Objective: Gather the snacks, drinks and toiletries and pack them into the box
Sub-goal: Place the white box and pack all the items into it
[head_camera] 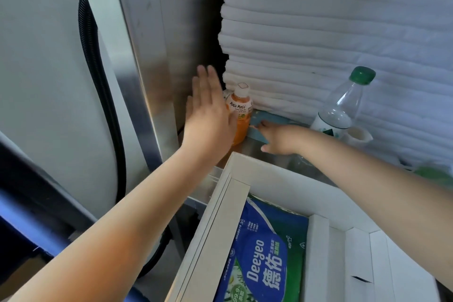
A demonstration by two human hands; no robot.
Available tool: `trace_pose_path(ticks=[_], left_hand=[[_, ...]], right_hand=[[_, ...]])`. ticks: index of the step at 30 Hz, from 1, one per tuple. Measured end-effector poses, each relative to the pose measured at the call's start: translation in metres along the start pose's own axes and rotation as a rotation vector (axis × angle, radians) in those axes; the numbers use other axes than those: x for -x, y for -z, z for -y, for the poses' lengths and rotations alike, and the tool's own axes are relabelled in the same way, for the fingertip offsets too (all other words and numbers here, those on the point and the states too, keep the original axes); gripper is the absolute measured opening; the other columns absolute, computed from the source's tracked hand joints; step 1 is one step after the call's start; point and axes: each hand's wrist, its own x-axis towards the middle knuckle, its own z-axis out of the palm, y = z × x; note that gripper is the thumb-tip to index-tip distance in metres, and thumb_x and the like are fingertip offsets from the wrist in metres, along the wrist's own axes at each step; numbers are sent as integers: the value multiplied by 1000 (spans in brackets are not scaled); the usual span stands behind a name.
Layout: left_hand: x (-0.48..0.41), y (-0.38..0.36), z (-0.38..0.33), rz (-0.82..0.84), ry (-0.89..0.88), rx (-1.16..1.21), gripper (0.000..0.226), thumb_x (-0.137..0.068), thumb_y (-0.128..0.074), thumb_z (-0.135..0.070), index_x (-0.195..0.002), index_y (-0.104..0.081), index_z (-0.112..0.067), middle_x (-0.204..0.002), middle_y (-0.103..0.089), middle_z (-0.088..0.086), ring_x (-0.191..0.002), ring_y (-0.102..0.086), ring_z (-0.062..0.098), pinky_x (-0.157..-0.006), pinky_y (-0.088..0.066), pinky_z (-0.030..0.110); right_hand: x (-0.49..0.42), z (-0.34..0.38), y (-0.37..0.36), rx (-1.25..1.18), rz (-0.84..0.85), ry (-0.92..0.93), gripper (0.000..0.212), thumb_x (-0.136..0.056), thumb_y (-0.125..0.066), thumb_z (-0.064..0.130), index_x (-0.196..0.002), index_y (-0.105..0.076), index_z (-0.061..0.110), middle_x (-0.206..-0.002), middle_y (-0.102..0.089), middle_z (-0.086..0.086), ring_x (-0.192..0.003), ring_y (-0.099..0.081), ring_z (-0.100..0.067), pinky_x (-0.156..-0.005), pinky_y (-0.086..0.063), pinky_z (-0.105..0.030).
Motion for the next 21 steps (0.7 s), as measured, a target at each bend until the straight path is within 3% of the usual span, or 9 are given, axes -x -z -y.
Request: trace_pose_path(ticks=[2,4,7,10,12,15,17,21], left_hand=[[23,5,-12,0,-189,21,72,-96,-36,-38,-149,4,-11,-157,4,11,-144,3,27,-113,-1,37],[49,6,-18,146,-329,-37,66,-96,-24,-45,-149,6,-19,-156,8,4,-143,11,22,-113,6,34],[79,-2,-13,317,-389,-205,63,-97,-13,-48,-143,21,-24,-152,23,-2,-138,27,19,-106,20,30],[85,-7,-9,344,-401,-250,62,-98,-16,-48,-138,25,-25,-148,27,-4,-134,32,18,-104,22,30],[84,-9,-7,347,-410,-254,64,-98,-21,-47,-138,24,-23,-154,17,-3,-136,28,18,-105,19,31],[84,-13,-6,339,-417,-279,68,-98,-28,-46,-148,10,-21,-158,-6,0,-144,7,22,-106,9,32],[84,-13,-7,333,-422,-286,67,-97,-32,-46,-150,1,-21,-156,-15,0,-144,-4,22,-106,5,31],[84,-12,-7,335,-430,-286,65,-97,-34,-46,-150,-8,-21,-154,-21,0,-143,-10,21,-106,2,29]], right_hand=[[2,-4,-3,-12,-10,29,65,-99,-41,25,-151,-2,17,-160,-1,-6,-143,-20,-25,-113,-25,-33],[5,-7,-7,-6,-19,49,64,-100,-39,20,-152,-1,17,-160,1,-4,-143,-19,-24,-110,-23,-29],[14,-11,-12,-10,-29,59,63,-100,-39,14,-152,-4,19,-160,1,-1,-143,-19,-21,-109,-22,-25],[26,-15,-12,-42,-27,113,59,-99,-41,13,-151,-14,22,-159,-5,1,-144,-17,-20,-112,-18,-27],[30,-17,-10,-48,-43,122,55,-98,-46,16,-149,-26,21,-157,-20,0,-141,-26,-22,-113,-22,-32],[22,-17,-7,-50,-210,90,52,-94,-55,26,-142,-39,15,-144,-41,-8,-128,-42,-25,-104,-37,-38],[12,-15,-10,-53,-274,75,63,-93,-55,38,-146,-30,14,-149,-33,-9,-132,-36,-25,-105,-35,-35],[-2,-12,-25,-25,-134,10,79,-93,-47,51,-151,-4,18,-159,-3,-7,-144,-13,-25,-111,-25,-40]])
